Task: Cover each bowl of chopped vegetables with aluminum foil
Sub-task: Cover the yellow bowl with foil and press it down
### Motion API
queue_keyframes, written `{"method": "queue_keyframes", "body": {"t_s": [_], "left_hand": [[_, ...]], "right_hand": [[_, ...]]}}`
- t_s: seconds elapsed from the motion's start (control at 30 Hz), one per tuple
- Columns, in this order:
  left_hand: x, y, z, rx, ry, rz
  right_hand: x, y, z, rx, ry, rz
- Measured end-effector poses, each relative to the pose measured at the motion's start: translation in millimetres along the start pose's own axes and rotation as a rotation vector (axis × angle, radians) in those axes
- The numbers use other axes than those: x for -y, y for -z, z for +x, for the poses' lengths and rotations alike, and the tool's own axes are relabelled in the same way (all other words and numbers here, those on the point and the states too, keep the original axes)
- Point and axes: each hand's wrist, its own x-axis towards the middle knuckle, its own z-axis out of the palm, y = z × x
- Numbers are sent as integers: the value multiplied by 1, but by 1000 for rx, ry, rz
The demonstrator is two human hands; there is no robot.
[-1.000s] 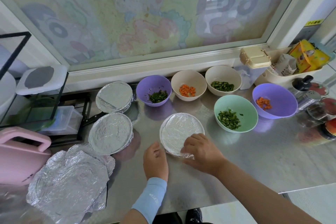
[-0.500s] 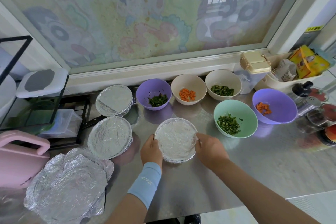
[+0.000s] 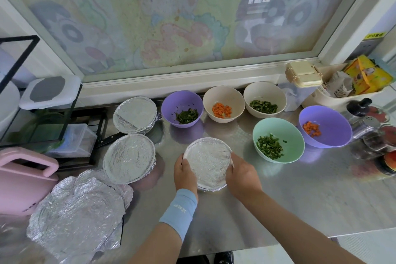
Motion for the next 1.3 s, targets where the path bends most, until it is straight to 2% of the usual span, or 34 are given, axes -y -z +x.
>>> {"method": "queue_keyframes", "body": {"t_s": [0.1,0.27,0.37,0.5,0.57,0.63,0.77,0.8,0.97,1.1,1.3], "left_hand": [[-8,8,16,50,-12,72],[-12,15,35,108,-7,212],[-17,14,36,111,-45,340],[-24,14,41,157,-124,484],[-28,13,44,200,-158,490],[-31,10,47,220,-165,485],[-26,9,49,166,-117,456],[-25,9,48,153,-99,433],[-20,7,51,140,-74,349],[-23,11,52,184,-59,411],[-35,40,37,238,-298,584]], "right_hand": [[-1,5,3,-1,2,-89],[17,15,18,44,-14,-416],[20,8,29,12,139,-456],[33,-3,49,122,427,-354],[45,-8,63,152,486,-343],[52,-14,78,199,451,-292],[58,-15,95,296,89,60],[57,-16,97,300,49,103],[56,-17,100,279,-10,153],[56,-9,99,302,-25,169],[30,14,69,221,-16,175]]}}
